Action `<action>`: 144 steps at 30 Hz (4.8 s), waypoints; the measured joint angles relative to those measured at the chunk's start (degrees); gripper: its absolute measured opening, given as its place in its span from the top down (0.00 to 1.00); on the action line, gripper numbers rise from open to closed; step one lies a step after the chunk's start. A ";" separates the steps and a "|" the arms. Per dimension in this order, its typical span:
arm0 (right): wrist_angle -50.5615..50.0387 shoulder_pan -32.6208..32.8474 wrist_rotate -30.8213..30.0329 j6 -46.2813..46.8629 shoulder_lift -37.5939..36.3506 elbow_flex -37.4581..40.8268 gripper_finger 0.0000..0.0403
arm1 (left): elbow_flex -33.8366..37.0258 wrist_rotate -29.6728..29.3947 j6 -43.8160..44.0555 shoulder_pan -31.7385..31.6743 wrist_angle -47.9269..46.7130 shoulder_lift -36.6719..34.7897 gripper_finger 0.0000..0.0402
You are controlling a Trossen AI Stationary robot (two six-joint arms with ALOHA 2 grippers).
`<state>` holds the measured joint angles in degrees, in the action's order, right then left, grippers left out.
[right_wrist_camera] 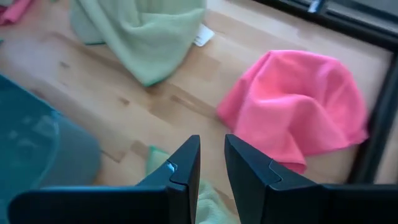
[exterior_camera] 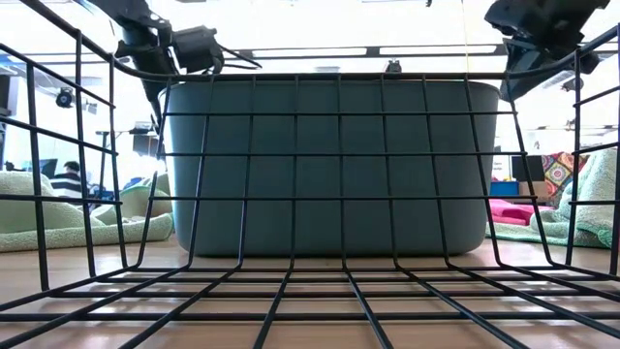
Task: Sort microfiber towel by color & place in baskets
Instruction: Put the top left green microfiber towel into the mesh storage bin
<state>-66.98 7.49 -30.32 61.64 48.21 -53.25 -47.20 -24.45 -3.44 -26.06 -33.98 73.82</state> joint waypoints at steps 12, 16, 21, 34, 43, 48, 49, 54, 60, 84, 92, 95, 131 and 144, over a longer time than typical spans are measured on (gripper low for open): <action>1.92 0.00 0.78 0.02 0.00 0.00 0.83 | 0.07 -0.02 4.57 -3.86 -1.80 0.20 0.74; 2.17 0.00 0.78 0.08 0.00 0.00 0.83 | 0.19 -0.04 4.59 -4.04 -1.70 1.49 0.74; 3.04 0.00 0.85 1.79 0.00 0.00 0.83 | 0.85 -0.09 4.59 -4.47 -0.97 5.55 0.74; 3.12 0.00 3.80 2.49 0.00 0.00 0.83 | 0.83 -0.09 4.02 -4.53 -0.69 17.56 0.74; 3.23 0.00 3.80 2.47 0.00 0.00 0.83 | 0.68 -0.51 4.01 -4.51 -0.48 19.76 0.74; 3.23 0.00 3.79 2.46 0.00 0.00 0.83 | 0.81 -3.16 4.13 -4.58 -0.94 18.90 0.77; 3.23 0.00 3.79 2.44 0.00 0.00 0.83 | 0.81 -3.19 4.13 -4.59 -0.92 18.62 0.78; 3.23 0.00 3.78 2.29 0.00 0.00 0.83 | 0.83 -3.33 4.15 -4.59 -0.87 17.56 0.84; 3.22 0.00 3.78 1.95 0.00 0.00 0.83 | 0.83 -3.41 5.42 -4.59 -0.72 17.20 0.95; 3.19 0.00 3.34 1.14 0.00 0.00 0.83 | -12.15 -1.55 3.40 -4.59 -7.91 17.16 1.00; 3.17 0.00 3.32 -0.23 0.01 0.00 0.83 | -22.99 -0.04 1.82 -4.59 -15.92 17.16 1.00; 3.14 0.00 3.29 -0.90 0.00 0.00 0.83 | -27.67 0.70 2.33 -4.37 -20.86 17.16 1.00; 2.80 -0.02 -4.34 -12.83 0.02 0.00 0.83 | -74.34 1.53 22.83 29.15 -41.14 19.73 1.00; 2.82 -0.02 -4.15 -12.83 0.02 0.00 0.83 | -87.83 1.12 26.56 39.58 -40.45 33.83 1.00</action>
<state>-64.16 7.46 -34.47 48.82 48.23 -53.25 -135.03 -23.33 23.13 13.52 -74.42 107.64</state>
